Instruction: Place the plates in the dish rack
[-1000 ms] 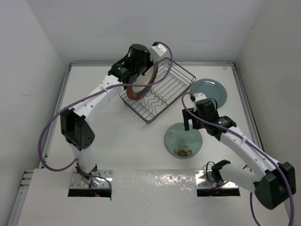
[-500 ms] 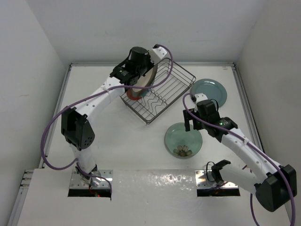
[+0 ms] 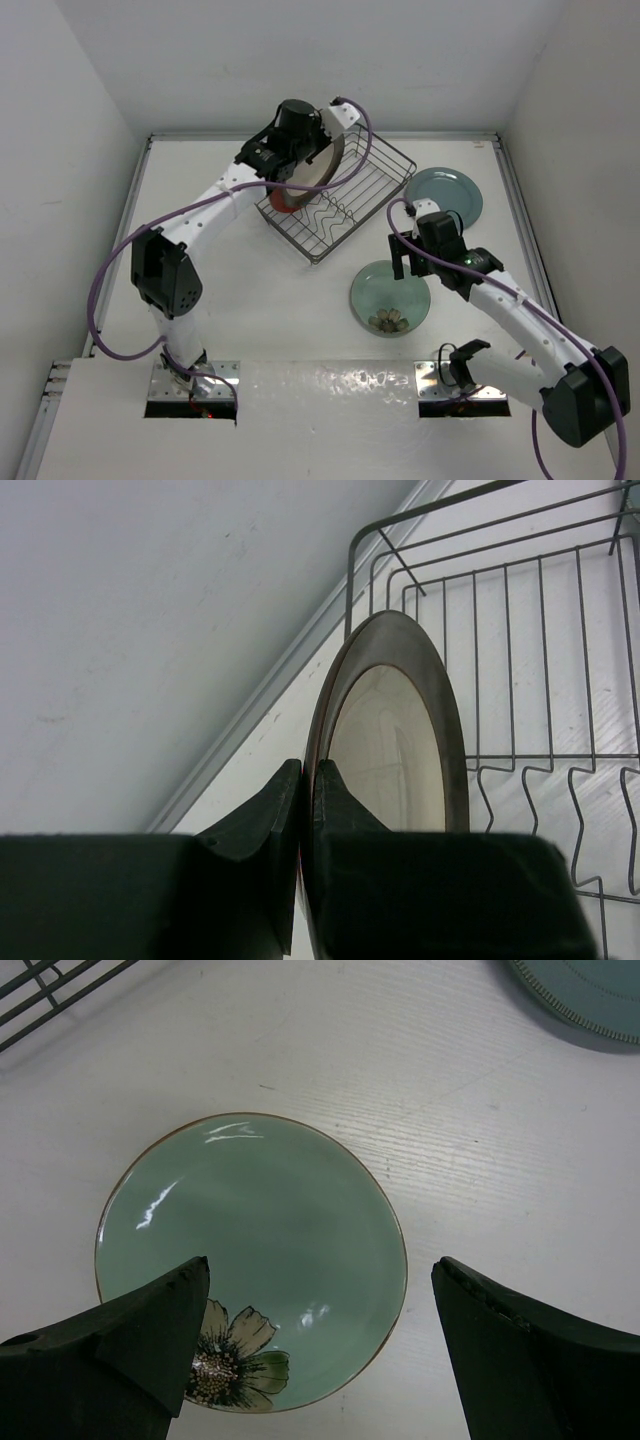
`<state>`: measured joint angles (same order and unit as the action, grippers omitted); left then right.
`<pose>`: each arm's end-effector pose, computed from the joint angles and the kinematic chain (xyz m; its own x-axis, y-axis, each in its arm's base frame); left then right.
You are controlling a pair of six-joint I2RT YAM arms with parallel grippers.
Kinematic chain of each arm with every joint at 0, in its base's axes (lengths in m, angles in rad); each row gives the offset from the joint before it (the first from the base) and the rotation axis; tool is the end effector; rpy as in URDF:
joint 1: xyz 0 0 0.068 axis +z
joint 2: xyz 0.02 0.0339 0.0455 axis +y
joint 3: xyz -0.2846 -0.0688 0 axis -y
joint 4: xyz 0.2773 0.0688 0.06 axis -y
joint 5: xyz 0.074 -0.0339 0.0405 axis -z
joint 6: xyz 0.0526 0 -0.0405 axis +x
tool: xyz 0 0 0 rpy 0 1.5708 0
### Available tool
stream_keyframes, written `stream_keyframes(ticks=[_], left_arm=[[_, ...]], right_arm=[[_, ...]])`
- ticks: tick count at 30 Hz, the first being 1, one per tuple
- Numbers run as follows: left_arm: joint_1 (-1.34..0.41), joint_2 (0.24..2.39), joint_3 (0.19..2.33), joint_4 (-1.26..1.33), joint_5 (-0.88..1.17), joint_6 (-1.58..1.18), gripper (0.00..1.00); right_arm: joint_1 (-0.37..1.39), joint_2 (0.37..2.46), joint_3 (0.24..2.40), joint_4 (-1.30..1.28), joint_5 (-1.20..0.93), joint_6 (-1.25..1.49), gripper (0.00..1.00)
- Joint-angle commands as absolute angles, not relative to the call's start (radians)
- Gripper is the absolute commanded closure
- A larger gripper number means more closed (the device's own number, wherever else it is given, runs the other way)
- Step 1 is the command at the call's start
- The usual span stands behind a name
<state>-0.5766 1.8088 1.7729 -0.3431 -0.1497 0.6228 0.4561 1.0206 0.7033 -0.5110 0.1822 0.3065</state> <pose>0.4096 -0.2570 0.3935 -0.0052 0.6914 -0.7224 0.5244 0.6170 0.5867 0.2182 0.0964 0.2340 -0.7282 -0.0267 -0.6849 -0.1085 0.9911 0.0767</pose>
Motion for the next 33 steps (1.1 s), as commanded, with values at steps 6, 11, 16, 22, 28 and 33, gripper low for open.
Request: stream_keyframes(ticks=[6, 11, 16, 22, 28, 33], left_arm=[[-0.589, 1.787, 1.826, -0.192, -0.159, 0.68, 1.0], [-0.588, 1.795, 1.757, -0.157, -0.169, 0.701, 1.0], [-0.572, 1.83, 1.717, -0.169, -0.109, 0.695, 1.0], [-0.555, 1.861, 1.715, -0.209, -0.02, 0.624, 1.0], [-0.543, 1.888, 1.717, -0.242, -0.012, 0.575, 0.95], [-0.541, 1.896, 1.729, -0.253, -0.057, 0.537, 0.66]], right_arm=[[0.462, 1.043, 0.746, -0.5, 0.179, 0.29, 0.09], [0.462, 1.043, 0.744, -0.503, 0.179, 0.287, 0.09], [0.462, 1.039, 0.736, -0.508, 0.178, 0.29, 0.08], [0.462, 1.037, 0.723, -0.509, 0.17, 0.31, 0.07], [0.459, 1.084, 0.69, -0.508, 0.123, 0.342, 0.05], [0.424, 1.15, 0.606, -0.462, 0.054, 0.402, 0.06]])
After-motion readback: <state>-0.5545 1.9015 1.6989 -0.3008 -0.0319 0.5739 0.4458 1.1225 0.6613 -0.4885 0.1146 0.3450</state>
